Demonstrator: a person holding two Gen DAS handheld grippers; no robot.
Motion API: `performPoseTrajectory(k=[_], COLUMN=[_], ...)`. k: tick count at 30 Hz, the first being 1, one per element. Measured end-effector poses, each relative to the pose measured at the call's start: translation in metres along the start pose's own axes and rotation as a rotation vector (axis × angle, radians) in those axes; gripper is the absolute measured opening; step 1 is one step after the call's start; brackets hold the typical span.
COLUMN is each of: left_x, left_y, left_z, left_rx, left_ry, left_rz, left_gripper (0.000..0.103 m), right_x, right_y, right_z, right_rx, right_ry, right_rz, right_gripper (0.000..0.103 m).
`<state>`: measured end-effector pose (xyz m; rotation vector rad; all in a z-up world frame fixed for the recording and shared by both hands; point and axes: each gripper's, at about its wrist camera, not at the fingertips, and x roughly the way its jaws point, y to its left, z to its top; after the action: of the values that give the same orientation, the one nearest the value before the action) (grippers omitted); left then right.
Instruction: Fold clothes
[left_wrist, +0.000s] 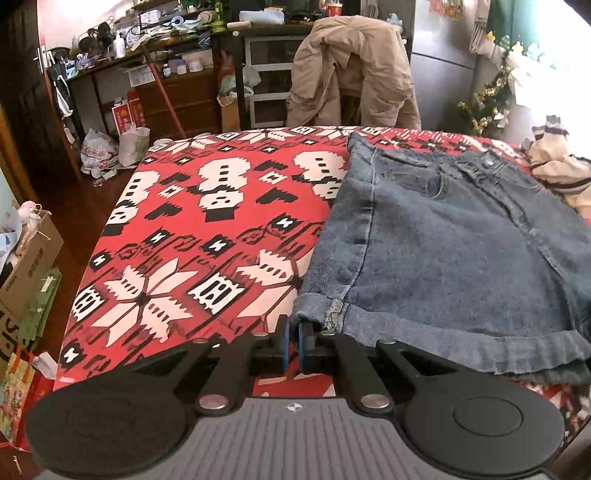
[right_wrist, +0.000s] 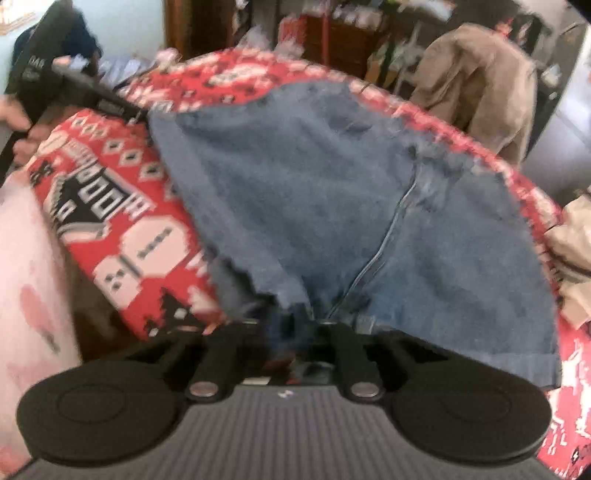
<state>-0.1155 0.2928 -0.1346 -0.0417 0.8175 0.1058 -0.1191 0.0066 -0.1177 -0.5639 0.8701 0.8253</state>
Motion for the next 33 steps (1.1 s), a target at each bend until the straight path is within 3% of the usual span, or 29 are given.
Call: performPoseTrajectory(k=[4,10,13,14,16,18,21,23,25,27,29,31,33], left_x=[0.002,0.014,0.014,0.014,0.015,0.014,0.012,0.007,0.000,-0.012,-0.027,-0.043,-0.056], left_y=[0.009,0.030,0.029,0.028,0.029,0.030,0.031,0.034,0.036,0.034,0.027,0.016,-0.002], left_z=[-0.001,-0.001,0.001,0.001,0.002,0.003,0.001,0.001,0.001,0.004,0.008,0.012,0.014], left_rx=[-0.052,-0.216,-0.225,-0.226,-0.238,-0.250,-0.259,-0.273,-0.280,-0.264,-0.219,-0.182,-0.152], left_ry=[0.030,0.091,0.101,0.104,0.110,0.112,0.105,0.087,0.075,0.059,0.035,0.005,-0.027], left_rz=[-0.024,-0.068,-0.066,-0.063,-0.064,-0.067,-0.051,-0.039,-0.041,-0.035,-0.025,-0.035,-0.060], left_gripper=[0.005,0.005,0.005,0.005,0.005,0.005,0.019,0.027,0.028,0.028,0.028,0.038,0.045], right_x=[-0.013,-0.003,-0.005,-0.006,-0.011,-0.014,-0.022,-0.032,-0.041,-0.046,-0.051,-0.056,-0.058], right_y=[0.009,0.034,0.027,0.023,0.019,0.015,0.001,-0.008,-0.013,-0.019,-0.024,-0.030,-0.038], right_z=[-0.006,-0.018,-0.016,-0.014,-0.016,-0.019,-0.020,-0.019,-0.019,-0.017,-0.015,-0.014,-0.012], right_rx=[-0.202,-0.374,-0.297,-0.261,-0.216,-0.204,-0.122,-0.067,-0.042,-0.032,-0.014,0.000,0.024], right_ry=[0.025,0.041,0.051,0.060,0.067,0.058,0.031,-0.012,-0.059,-0.079,-0.114,-0.135,-0.145], right_rz=[0.019,-0.001,0.048,0.075,0.162,0.136,0.143,0.153,0.141,0.156,0.145,0.113,0.104], right_gripper=[0.005,0.006,0.006,0.000,0.000,0.001,0.003,0.015,0.031,0.033,0.050,0.061,0.066])
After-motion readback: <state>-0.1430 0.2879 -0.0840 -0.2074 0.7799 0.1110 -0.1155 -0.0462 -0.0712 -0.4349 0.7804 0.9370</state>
